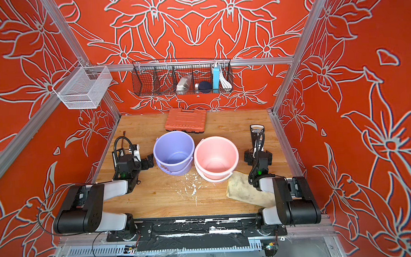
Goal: Wipe the inside of the bucket with a cloth
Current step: Pick up the bucket from the center of the board.
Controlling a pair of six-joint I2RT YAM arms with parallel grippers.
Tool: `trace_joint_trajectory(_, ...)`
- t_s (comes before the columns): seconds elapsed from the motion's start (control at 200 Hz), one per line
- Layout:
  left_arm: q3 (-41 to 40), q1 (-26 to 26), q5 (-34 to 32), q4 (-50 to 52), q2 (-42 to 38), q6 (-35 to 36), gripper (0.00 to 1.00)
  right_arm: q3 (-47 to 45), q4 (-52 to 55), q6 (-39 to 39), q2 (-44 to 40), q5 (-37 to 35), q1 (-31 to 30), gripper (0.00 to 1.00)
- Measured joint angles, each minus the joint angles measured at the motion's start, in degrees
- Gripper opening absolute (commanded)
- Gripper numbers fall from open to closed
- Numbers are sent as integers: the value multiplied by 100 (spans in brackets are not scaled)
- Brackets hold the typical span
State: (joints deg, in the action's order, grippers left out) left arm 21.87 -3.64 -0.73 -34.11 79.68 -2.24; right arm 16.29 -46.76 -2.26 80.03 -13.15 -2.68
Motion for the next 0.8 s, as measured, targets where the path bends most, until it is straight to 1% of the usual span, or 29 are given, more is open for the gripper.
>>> trace_joint_trajectory(0.09,997,22,-560,1311,2,-63,99,-44,-83,-4,-63,-122,0,97)
trace_joint_trajectory(0.14,1499,22,-782,1751,20,-136,99,-136,-221,-7,-116,-153,0,97)
trace_joint_trajectory(0.195,1832,20,-885,2044,-17,-262,99,-262,-343,-7,-181,-181,0,97)
trace_joint_trajectory(0.285,1939,22,-957,2409,-208,-551,99,-479,-557,-7,-251,-186,0,97)
trace_joint_trajectory(0.38,1943,24,-931,2804,-455,-1005,99,-704,-868,-4,-289,-181,0,98)
trace_joint_trajectory(0.425,1987,26,-793,2986,-564,-1250,99,-828,-1008,0,-343,-208,-11,98)
trace_joint_trajectory(0.485,2092,31,-520,3161,-678,-1506,99,-975,-1016,7,-614,-509,-149,97)
trace_joint_trajectory(0.54,2173,61,-125,3193,-807,-1738,99,-1084,-643,0,-1360,-619,-273,97)
trace_joint_trajectory(0.621,2321,227,254,3320,-1029,-1996,99,-960,516,-146,-3025,-772,-350,98)
trace_joint_trajectory(0.711,2605,612,413,3626,-1241,-2144,99,-699,1513,-487,-4590,-1047,-348,97)
trace_joint_trajectory(0.796,2898,1091,420,4015,-1449,-2321,99,-610,2365,-809,-5678,-1285,-348,97)
